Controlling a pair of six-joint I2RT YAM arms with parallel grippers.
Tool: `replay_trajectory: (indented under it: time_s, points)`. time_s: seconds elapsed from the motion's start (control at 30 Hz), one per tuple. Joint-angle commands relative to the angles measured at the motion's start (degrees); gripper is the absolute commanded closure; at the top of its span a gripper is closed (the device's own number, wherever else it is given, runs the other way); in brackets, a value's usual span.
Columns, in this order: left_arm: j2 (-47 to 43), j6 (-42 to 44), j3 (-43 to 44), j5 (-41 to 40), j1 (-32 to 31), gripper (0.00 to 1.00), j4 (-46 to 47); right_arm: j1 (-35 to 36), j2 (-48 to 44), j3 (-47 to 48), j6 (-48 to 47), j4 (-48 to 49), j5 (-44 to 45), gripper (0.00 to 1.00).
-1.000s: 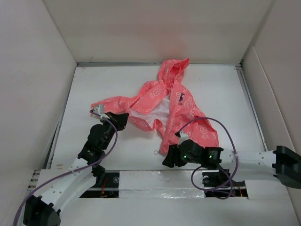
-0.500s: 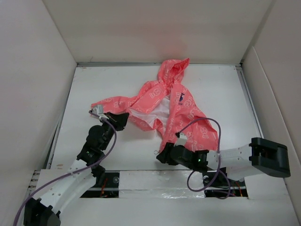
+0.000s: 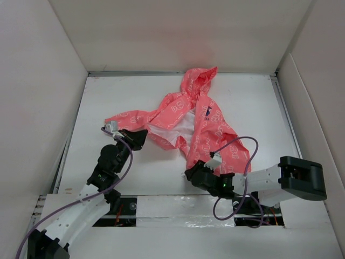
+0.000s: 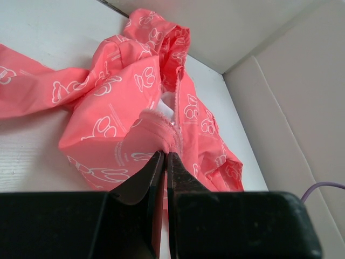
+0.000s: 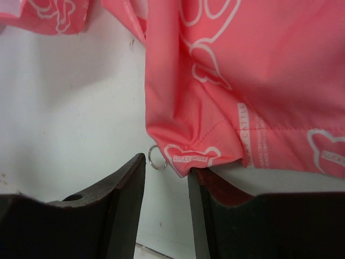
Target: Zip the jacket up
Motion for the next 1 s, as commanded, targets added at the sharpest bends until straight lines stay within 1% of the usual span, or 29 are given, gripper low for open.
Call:
replay_trajectory:
  time_s: [0.0, 0.13, 0.2, 0.23, 0.43, 0.57, 0.8, 0.83, 0.87, 0.93, 0.97]
  points:
    - [0.3, -0.03, 0.24, 1.1, -0.19, 1.0, 3.04, 0.25, 0.57, 0.71, 2.6, -1.27, 7.73, 0.59]
    - [0.56, -0.12, -0.02, 1.54, -0.19, 1.0, 3.05, 0.25, 1.54, 0.53, 3.04, -0.74, 9.14, 0.64]
    - [0.3, -0.12, 0.07, 1.63, -0.19, 1.0, 2.61, 0.25, 1.54, 0.53, 2.35, 0.22, 9.67, 0.69]
    - [-0.05, -0.12, 0.07, 1.55, -0.19, 1.0, 2.43, 0.25, 1.63, 0.53, 2.08, 0.32, 10.1, 0.7]
    - [-1.02, -0.11, 0.16, 1.19, -0.19, 1.0, 1.2, 0.25, 1.54, -0.7, 2.08, 1.72, 10.11, 0.7]
    - [-0.41, -0.29, 0.24, 1.81, -0.19, 1.0, 1.38, 0.25, 1.02, -1.76, 1.99, 3.22, 9.84, 0.76]
    - [0.21, -0.47, 0.16, 2.51, -0.19, 1.0, 2.16, 0.25, -0.03, -2.46, 1.99, 2.87, 9.49, 0.77]
    - [0.3, -0.47, 0.16, 2.69, -0.19, 1.0, 2.17, 0.25, -0.3, -2.55, 1.99, 2.78, 9.58, 0.79]
    - [0.38, -0.64, 0.16, 2.78, -0.19, 1.0, 2.26, 0.77, -0.56, -2.81, 1.82, 2.95, 9.75, 0.85]
    - [0.47, -0.64, 0.24, 3.21, -0.19, 1.0, 2.43, 0.77, -1.53, -2.81, 1.46, 3.22, 10.28, 0.87]
    - [0.47, -0.64, 0.33, 3.39, -0.19, 1.0, 2.34, 0.77, -1.88, -2.9, 1.2, 3.13, 10.81, 0.94]
